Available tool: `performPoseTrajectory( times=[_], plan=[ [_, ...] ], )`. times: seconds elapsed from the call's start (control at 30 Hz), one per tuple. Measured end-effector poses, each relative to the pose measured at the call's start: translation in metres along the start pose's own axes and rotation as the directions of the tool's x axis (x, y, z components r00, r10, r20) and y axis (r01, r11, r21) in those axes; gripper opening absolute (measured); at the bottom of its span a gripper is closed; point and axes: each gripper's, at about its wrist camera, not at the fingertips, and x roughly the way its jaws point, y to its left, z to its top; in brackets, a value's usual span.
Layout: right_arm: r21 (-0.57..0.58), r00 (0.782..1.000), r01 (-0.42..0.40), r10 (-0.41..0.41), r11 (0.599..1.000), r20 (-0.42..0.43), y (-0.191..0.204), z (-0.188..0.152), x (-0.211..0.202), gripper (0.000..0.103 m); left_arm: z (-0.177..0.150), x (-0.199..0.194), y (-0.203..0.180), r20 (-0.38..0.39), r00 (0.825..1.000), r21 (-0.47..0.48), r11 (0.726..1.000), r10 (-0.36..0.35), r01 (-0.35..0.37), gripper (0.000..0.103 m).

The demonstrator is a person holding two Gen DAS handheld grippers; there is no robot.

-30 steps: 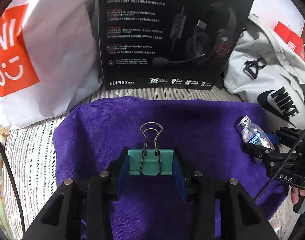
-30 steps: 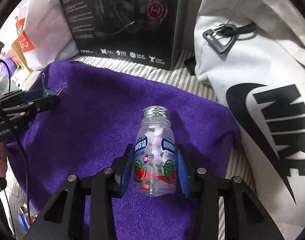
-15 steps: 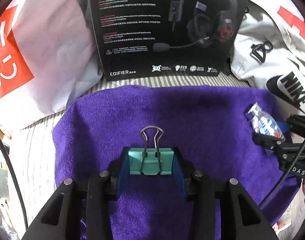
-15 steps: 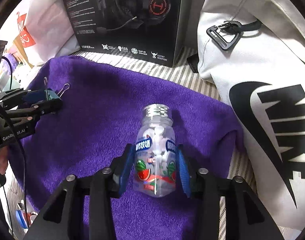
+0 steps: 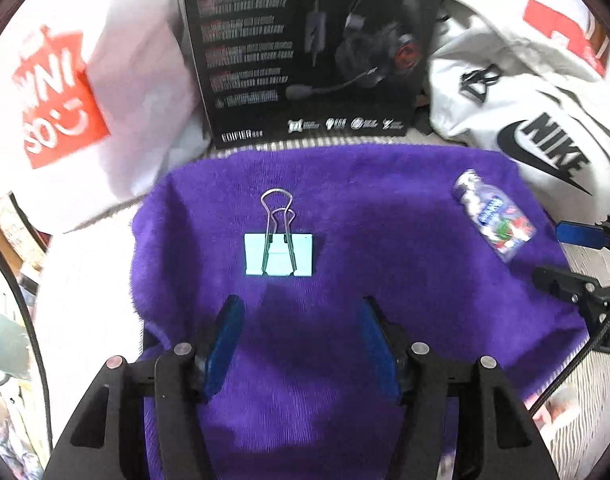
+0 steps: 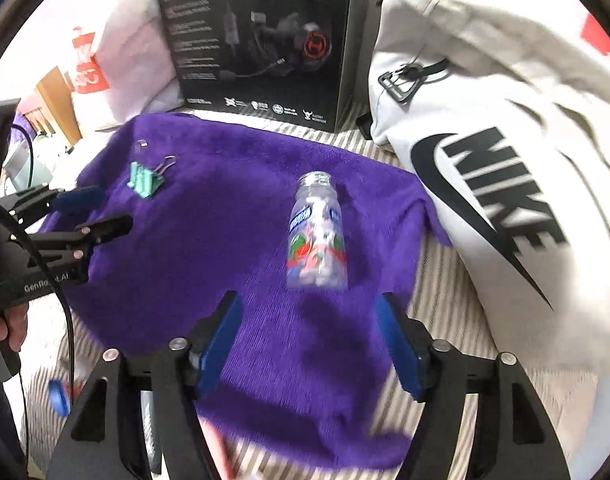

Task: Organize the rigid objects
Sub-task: 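Open both tools to release the bottle and clip onto the towel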

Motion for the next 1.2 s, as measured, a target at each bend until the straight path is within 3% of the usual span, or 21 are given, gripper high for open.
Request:
performPoseTrajectory(
  times=[0.3, 0.4, 0.53, 0.7, 0.83, 1.03, 1.2],
  plan=[
    [0.080, 0.998, -0.030, 0.026, 0.996, 0.052, 0.011, -0.053, -0.056, 0.074, -0.028, -0.075, -0.009, 0.120, 0.993, 0.015, 1.000, 0.000, -0.001, 0.062],
    [0.100, 0.998, -0.046, 0.042, 0.994, 0.046, 0.015, -0.069, -0.063, 0.074, -0.048, -0.095, -0.009, 0.135, 0.991, 0.017, 1.000, 0.005, -0.007, 0.070],
    [0.128, 0.999, -0.041, 0.037, 0.991, 0.031, 0.017, -0.091, -0.067, 0.074, -0.075, -0.101, -0.002, 0.112, 0.994, -0.008, 1.000, 0.004, -0.003, 0.071],
    [0.167, 0.998, -0.057, 0.055, 0.984, 0.020, 0.017, -0.114, -0.068, 0.074, -0.107, -0.095, 0.006, 0.066, 0.996, -0.057, 0.996, -0.063, 0.066, 0.071],
    [0.189, 0.997, -0.077, 0.076, 0.979, 0.013, 0.017, -0.127, -0.066, 0.074, -0.130, -0.084, -0.001, 0.016, 0.997, -0.079, 0.994, -0.070, 0.072, 0.071],
    [0.193, 0.995, -0.095, 0.099, 0.977, -0.010, 0.023, -0.141, -0.062, 0.074, -0.142, -0.074, -0.015, -0.004, 0.991, -0.101, 0.986, -0.132, 0.131, 0.071],
    [0.175, 0.995, -0.098, 0.103, 0.980, -0.015, 0.028, -0.145, -0.062, 0.074, -0.151, -0.074, -0.020, -0.024, 0.995, -0.065, 0.993, -0.096, 0.095, 0.072]
  ],
)
